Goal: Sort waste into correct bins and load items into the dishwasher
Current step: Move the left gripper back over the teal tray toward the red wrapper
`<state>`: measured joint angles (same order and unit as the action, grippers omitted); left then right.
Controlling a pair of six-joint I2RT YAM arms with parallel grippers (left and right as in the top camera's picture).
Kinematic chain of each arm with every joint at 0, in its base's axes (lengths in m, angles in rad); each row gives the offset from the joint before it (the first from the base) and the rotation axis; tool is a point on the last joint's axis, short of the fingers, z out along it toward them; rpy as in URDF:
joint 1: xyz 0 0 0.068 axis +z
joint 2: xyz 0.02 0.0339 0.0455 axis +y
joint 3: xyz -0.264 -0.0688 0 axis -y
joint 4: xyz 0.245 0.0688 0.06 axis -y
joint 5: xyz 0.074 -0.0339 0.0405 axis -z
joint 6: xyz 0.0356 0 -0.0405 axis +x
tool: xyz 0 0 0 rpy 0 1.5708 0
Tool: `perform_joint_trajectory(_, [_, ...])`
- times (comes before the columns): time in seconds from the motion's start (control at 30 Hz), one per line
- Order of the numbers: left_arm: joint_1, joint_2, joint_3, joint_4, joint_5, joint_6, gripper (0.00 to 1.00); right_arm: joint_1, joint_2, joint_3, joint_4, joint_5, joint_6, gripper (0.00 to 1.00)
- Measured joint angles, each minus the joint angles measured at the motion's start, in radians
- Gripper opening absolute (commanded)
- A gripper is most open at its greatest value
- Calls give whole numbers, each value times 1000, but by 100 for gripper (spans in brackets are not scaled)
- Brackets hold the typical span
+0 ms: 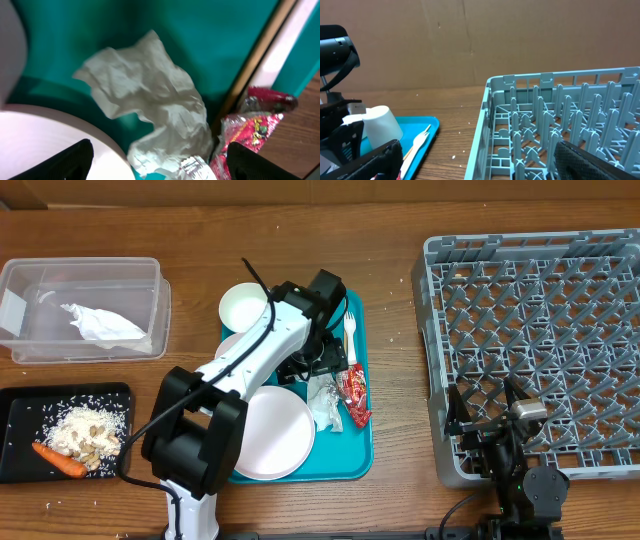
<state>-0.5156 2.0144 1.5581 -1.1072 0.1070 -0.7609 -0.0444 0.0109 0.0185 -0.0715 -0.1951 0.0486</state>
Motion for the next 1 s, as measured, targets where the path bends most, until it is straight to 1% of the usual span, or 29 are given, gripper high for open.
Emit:
perform_joint_trajectory(0.07, [18,0,0,0,-6,0,80,0,0,0,0,0,0,100])
perform_joint_trajectory(0.2, [58,0,-6,25,-14,-4,78,0,0,0,0,1,0,100])
perform_joint_trajectory(0.33, [52,0,-32,89,2,-11,77,0,0,0,0,0,0,100])
perform_joint_trajectory(0.47, [36,0,-50,98,17,-23,75,0,0,0,0,0,0,100])
perform_joint_trajectory(0.73, [31,0,-69,108,21,-27,64,0,0,0,0,0,0,100])
perform_joint_trajectory(0.8, [31,0,-82,113,21,-28,57,0,0,0,0,0,0,100])
perform_joint_trajectory(0.83, [31,0,-88,116,20,-30,52,0,0,0,0,0,0,100])
perform_joint_trajectory(0.87, [31,0,-92,118,18,-31,45,0,0,0,0,0,0,100])
perform_joint_trajectory(0.9, [31,0,-93,117,16,-35,41,0,0,0,0,0,0,100])
perform_joint_trajectory(1.0, [31,0,-93,117,9,-41,37,0,0,0,0,0,0,100])
